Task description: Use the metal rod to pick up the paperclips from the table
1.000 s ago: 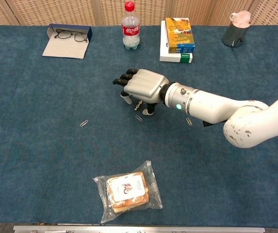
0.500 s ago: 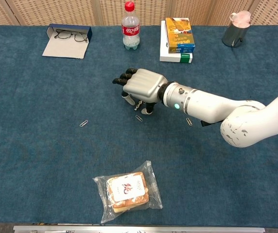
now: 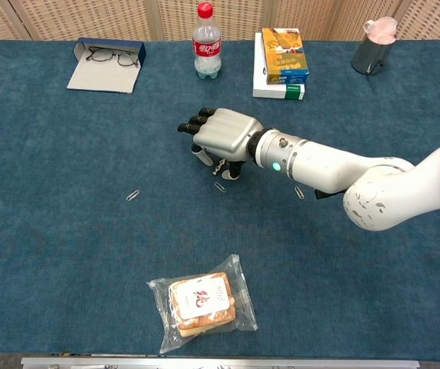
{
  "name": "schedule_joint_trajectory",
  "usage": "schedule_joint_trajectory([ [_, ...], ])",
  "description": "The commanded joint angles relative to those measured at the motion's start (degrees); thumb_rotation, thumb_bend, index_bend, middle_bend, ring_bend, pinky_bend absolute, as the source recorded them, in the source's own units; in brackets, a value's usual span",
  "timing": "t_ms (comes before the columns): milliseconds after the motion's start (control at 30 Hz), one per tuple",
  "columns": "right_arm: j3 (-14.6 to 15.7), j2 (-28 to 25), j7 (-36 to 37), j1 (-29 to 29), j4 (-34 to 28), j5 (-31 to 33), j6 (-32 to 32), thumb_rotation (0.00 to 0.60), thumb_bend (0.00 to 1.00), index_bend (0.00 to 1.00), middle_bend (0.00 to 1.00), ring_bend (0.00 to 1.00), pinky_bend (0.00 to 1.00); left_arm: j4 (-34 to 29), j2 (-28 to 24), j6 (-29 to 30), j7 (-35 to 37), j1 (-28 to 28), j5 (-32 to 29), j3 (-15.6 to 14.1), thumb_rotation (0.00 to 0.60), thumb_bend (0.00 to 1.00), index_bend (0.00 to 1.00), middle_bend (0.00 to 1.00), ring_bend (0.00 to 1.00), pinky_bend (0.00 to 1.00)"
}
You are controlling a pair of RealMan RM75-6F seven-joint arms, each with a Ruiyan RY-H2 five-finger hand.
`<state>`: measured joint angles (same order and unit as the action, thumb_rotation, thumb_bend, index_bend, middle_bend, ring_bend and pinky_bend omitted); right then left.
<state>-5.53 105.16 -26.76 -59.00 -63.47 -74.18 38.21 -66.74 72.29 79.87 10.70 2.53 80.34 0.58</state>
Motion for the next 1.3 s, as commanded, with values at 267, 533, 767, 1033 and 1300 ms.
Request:
schedule_joint_trajectory([
  [267,-0.5,0.2,0.0,-0.8,0.1,0.7,-1.0,0.6,0.23,0.52,0.04,0.0,0.06,-0.4,-0.3,0.4,0.0,0.0,0.3,0.0,0.6,0.35,0.26,0.0,0.0,0.11],
  [533,-0.6,0.1,-0.4,-1.3,-0.1,1.4,-1.7,0.6,0.23,0.52,0.04,0.0,0.06,-0.5,-0.4,0.3,-0.2,0.0,0.3,0.0,0.6,0.35,0.26,0.0,0.0,0.11],
  [767,-0.5,0.3,-1.1,-1.5,-0.1,2.1,-1.8,0.6,0.25,0.52,0.04,0.0,0.06,-0.5,-0.4,0.4,0.0,0.1,0.4,-0.1,0.6,0.35,0.26,0.0,0.0,0.11],
  [1033,-0.4,0.4,-1.8,-1.6,0.1,2.9,-2.0,0.6,0.25,0.52,0.04,0.0,0.06,-0.2,-0.3,0.3,0.2,0.1,0.3,-0.1,0.6,0.35,0.26,0.0,0.0,0.11],
  [1300,-0.3,0.6,-2.6,-1.7,0.3,3.8,-2.0,0.6,0.26,0.55,0.04,0.0,0.06,-0.1,-0.3,0.2,0.2,0.2,0.3,-0.1,0.6,0.35,0.26,0.0,0.0,0.11],
])
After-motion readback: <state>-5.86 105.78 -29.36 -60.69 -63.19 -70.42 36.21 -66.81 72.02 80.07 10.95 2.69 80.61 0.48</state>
